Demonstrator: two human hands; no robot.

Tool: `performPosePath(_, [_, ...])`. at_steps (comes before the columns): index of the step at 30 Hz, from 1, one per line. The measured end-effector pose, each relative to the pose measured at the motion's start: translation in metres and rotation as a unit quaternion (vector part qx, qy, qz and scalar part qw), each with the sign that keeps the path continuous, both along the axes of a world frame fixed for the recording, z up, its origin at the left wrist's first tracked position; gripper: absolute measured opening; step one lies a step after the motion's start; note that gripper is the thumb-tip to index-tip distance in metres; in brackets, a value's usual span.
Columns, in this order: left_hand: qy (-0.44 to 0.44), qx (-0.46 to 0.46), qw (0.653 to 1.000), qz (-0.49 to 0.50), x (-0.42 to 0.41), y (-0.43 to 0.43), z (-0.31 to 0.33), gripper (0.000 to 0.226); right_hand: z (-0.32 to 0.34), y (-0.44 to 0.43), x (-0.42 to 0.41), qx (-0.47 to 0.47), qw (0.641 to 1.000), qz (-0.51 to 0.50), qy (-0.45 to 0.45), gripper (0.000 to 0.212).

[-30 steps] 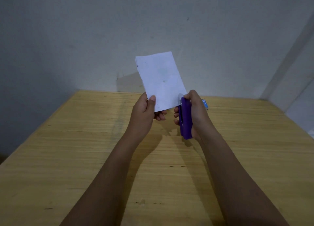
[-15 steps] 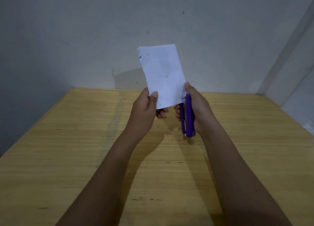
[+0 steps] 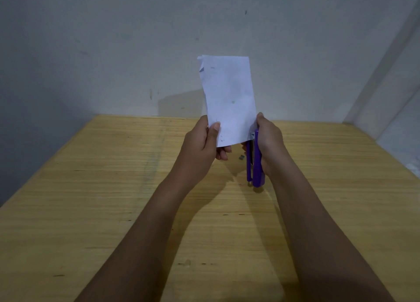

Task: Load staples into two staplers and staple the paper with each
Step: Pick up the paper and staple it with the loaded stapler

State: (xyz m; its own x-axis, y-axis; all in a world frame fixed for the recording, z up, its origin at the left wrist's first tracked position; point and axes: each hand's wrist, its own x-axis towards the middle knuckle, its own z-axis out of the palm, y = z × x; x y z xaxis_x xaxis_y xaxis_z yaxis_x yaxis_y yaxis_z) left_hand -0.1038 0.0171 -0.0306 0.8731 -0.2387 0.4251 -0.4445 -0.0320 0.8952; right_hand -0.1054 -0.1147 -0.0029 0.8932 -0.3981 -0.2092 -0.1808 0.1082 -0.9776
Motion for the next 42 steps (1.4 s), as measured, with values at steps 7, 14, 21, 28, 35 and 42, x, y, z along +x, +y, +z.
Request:
performPosePath(7, [-0.042,-0.011,0.999,0.007,-0.004,0.000,0.006,0.018,0.006,0.004,0.009,-0.029,0.999,-0.013,0.005,0.030])
performPosePath(14, [-0.039,-0.026,0.999,0.009,-0.002,0.000,0.006,0.019,0.002,0.009,0.008,-0.001,0.999,-0.039,-0.025,0.026])
performPosePath(21, [-0.013,-0.031,0.999,0.024,0.006,0.006,0.003,0.018,0.000,0.006,0.000,0.107,0.993,-0.003,-0.058,0.032])
performPosePath(28, [0.035,-0.076,0.996,0.022,0.011,0.019,0.006,0.024,-0.003,-0.012,-0.002,0.287,0.957,-0.014,-0.053,0.060])
performPosePath(35, [0.088,-0.030,0.988,0.125,0.032,0.038,-0.006,0.027,-0.009,-0.027,-0.006,0.474,0.875,-0.081,-0.051,0.068])
performPosePath(42, [0.082,0.145,0.954,0.250,0.047,0.068,-0.028,0.027,-0.008,-0.028,-0.005,0.515,0.841,-0.138,-0.091,0.063])
